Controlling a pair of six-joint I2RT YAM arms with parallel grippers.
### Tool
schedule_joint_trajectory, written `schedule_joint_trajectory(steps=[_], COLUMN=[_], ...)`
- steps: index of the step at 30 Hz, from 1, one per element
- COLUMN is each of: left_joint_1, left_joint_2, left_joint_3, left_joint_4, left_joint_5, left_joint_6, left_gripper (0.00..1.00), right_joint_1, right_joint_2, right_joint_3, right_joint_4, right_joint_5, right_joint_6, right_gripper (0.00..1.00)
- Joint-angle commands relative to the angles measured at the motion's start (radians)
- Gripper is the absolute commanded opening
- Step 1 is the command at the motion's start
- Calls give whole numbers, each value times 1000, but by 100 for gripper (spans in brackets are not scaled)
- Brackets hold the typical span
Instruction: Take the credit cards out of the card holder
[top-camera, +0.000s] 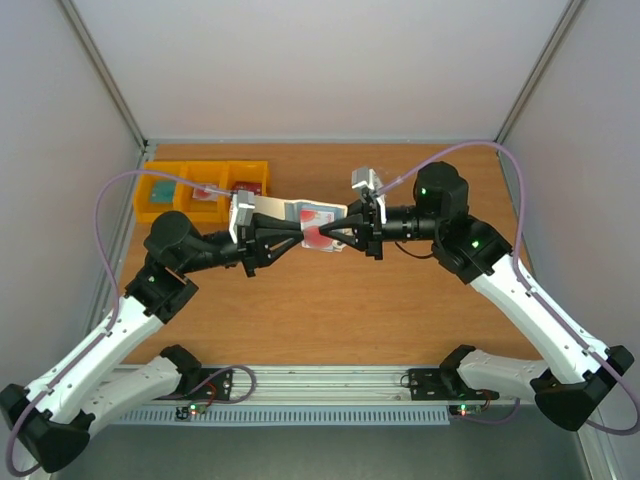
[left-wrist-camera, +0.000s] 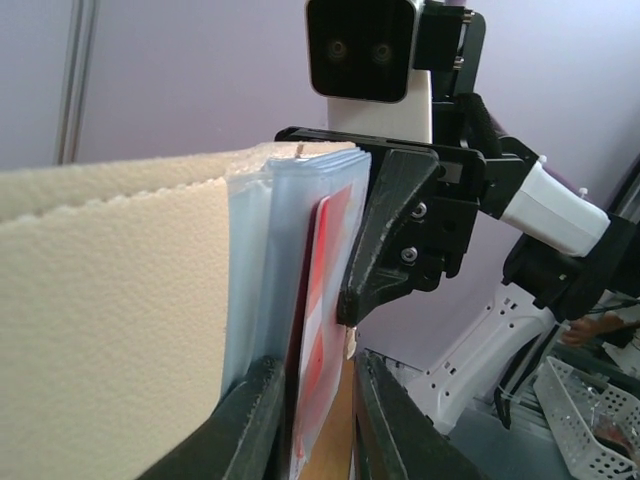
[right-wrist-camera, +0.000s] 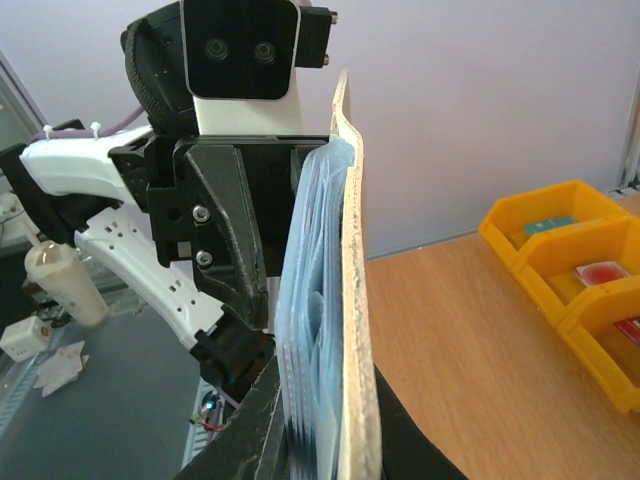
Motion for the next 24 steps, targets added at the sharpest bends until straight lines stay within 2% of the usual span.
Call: schedule_joint_trajectory(steps=[1, 4, 6, 10, 14, 18, 21, 24], left_joint_1=[-65, -64, -55, -22, -19, 14, 25, 24], left_joint_2=[65, 61, 55, 22, 9, 30, 7, -20], left_joint_3=[-4, -31, -62, -165, -289, -393, -423, -433], left_joint_4=[77, 84, 75, 84, 136, 169, 200, 212], left_joint_5=[35, -5, -46, -71, -90, -110, -121, -76], left_joint_6=[24, -6, -48, -177, -166, -252, -199, -111], left_gripper=[18, 1, 0, 0, 0, 0, 1, 14], right_joint_1=[74, 65, 55, 46, 30, -4, -48, -73], right_joint_2=[77, 80, 80, 85, 96, 107, 115, 150], right_joint_3=[-14, -43, -94, -221, -339, -383, -411, -396], right_joint_4=[77, 98, 152, 195, 290, 220, 191, 153], right_joint_5=[-154, -177, -176, -135, -113, -77, -70, -22], right_joint_6=[-19, 35, 118, 262, 397, 409, 427, 458], right_gripper=[9, 10, 11, 11, 11, 6, 4, 3])
